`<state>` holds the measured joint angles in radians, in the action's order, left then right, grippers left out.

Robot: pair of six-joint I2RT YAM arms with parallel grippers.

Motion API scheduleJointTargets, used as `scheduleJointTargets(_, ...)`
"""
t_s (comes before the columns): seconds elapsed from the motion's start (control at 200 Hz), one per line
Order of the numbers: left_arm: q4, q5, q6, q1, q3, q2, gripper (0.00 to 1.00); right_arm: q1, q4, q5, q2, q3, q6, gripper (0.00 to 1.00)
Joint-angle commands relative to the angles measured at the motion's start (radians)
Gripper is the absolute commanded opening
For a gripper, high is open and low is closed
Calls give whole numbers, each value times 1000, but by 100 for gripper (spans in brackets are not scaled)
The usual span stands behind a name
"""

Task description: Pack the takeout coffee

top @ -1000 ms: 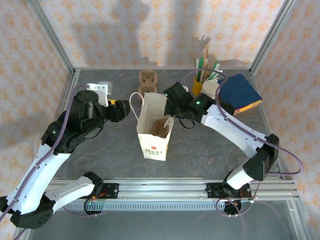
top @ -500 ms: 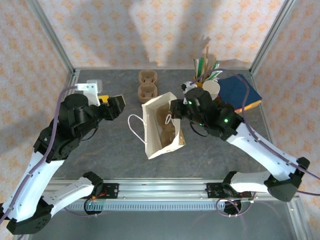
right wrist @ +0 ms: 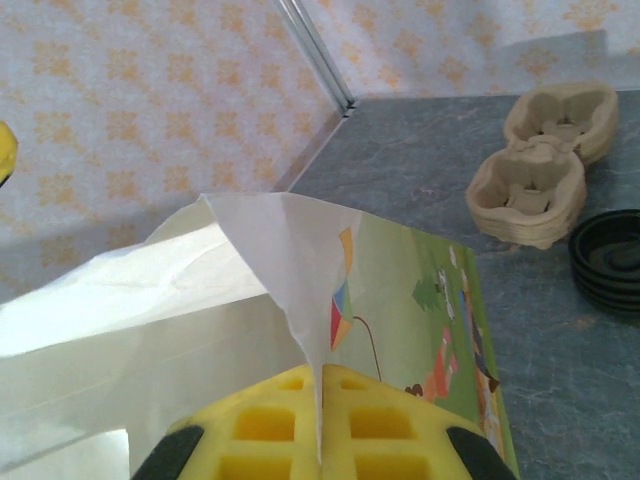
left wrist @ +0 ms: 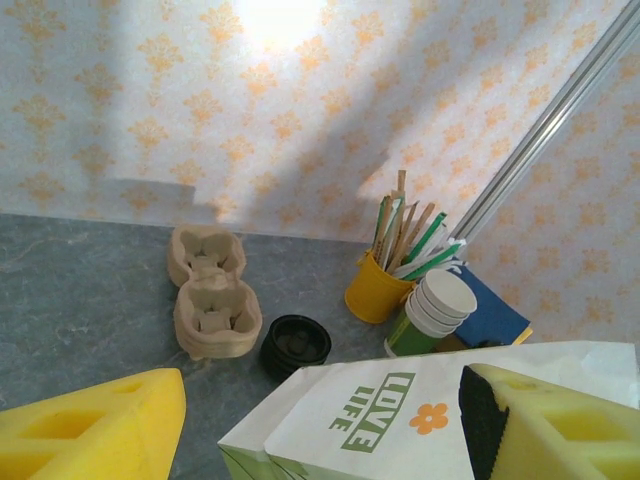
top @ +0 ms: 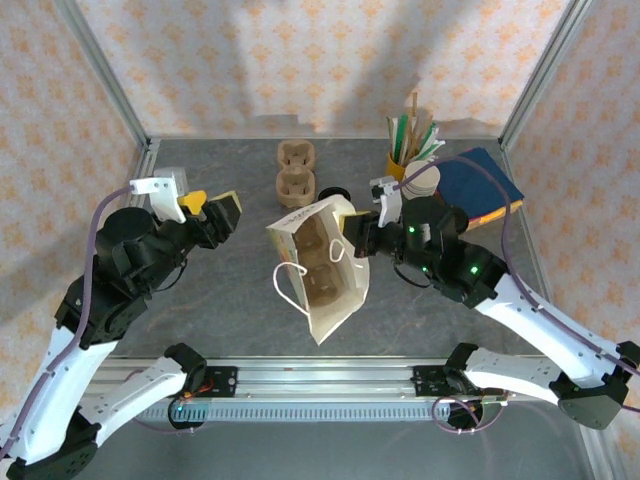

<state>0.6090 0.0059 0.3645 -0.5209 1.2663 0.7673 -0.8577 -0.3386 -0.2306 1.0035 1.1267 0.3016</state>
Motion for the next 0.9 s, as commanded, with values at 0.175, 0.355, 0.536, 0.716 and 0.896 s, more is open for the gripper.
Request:
scheduleJointTargets(0.175, -58, 70, -29, 7, -17, 20, 74, -5, -13, 79, 68, 52, 217, 0)
scheduleJointTargets(0.355, -17, 162, 21, 6, 41, 98, 73, -5, -114, 153, 123, 88, 519, 0)
scheduleJointTargets(0.536, 142, 281, 140, -8, 184, 271, 63, -3, -106, 227, 117, 28, 683, 0)
scheduleJointTargets(0.716, 207, 264, 241, -142, 304, 367, 57, -4, -44, 269, 117, -27, 776, 0)
scheduleJointTargets(0.896, 256, 230, 297, -278, 384, 471, 45, -3, -39, 301, 124, -60, 850, 0)
